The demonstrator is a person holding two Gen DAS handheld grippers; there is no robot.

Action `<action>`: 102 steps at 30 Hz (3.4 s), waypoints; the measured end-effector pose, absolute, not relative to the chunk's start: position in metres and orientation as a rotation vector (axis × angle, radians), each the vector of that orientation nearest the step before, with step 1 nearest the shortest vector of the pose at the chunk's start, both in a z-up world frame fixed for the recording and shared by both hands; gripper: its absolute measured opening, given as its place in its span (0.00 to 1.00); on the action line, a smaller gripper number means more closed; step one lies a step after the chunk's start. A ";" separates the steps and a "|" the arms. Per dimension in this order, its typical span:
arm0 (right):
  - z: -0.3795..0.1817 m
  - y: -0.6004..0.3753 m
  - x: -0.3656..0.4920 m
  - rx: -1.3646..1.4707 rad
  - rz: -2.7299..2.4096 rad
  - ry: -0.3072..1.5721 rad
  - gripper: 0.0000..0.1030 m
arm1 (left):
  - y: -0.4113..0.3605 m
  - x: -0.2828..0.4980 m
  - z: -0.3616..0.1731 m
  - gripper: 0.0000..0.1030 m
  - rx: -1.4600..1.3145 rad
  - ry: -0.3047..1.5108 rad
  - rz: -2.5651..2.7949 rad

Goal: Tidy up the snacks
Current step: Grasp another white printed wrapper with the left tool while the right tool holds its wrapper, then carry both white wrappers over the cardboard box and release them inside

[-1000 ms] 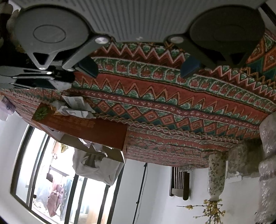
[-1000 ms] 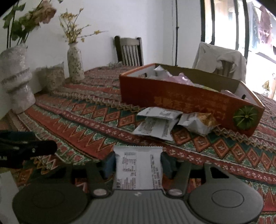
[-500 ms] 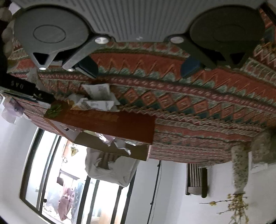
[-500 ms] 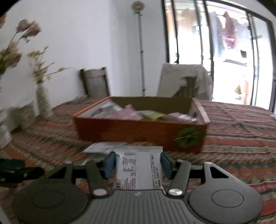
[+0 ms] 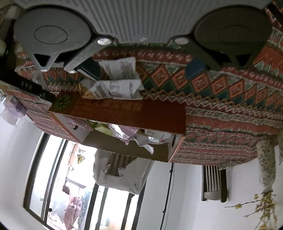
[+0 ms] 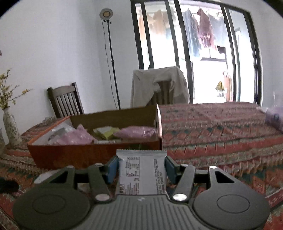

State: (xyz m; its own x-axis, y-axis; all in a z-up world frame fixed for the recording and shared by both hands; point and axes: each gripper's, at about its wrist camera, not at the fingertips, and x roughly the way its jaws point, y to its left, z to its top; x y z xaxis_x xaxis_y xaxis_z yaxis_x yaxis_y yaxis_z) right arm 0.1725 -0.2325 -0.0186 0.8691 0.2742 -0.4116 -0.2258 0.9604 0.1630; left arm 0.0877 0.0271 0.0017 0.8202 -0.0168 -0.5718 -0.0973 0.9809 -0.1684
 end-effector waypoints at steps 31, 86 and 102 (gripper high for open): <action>-0.029 -0.240 0.182 0.161 0.241 0.483 0.54 | -0.005 0.165 -0.027 0.59 -0.116 0.650 0.100; 0.024 -0.182 0.273 0.133 0.270 0.309 0.54 | 0.024 0.238 0.043 0.59 -0.189 0.323 0.159; 0.007 -0.177 0.270 0.102 0.237 0.358 1.00 | 0.036 0.237 0.024 1.00 -0.212 0.349 0.238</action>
State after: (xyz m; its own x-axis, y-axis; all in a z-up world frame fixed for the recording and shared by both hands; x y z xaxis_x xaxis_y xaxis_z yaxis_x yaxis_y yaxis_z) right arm 0.2696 -0.1768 0.0068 0.9094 0.2476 -0.3341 -0.2116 0.9672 0.1409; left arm 0.2367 0.0355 0.0241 0.9125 0.1927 -0.3609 -0.2652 0.9503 -0.1631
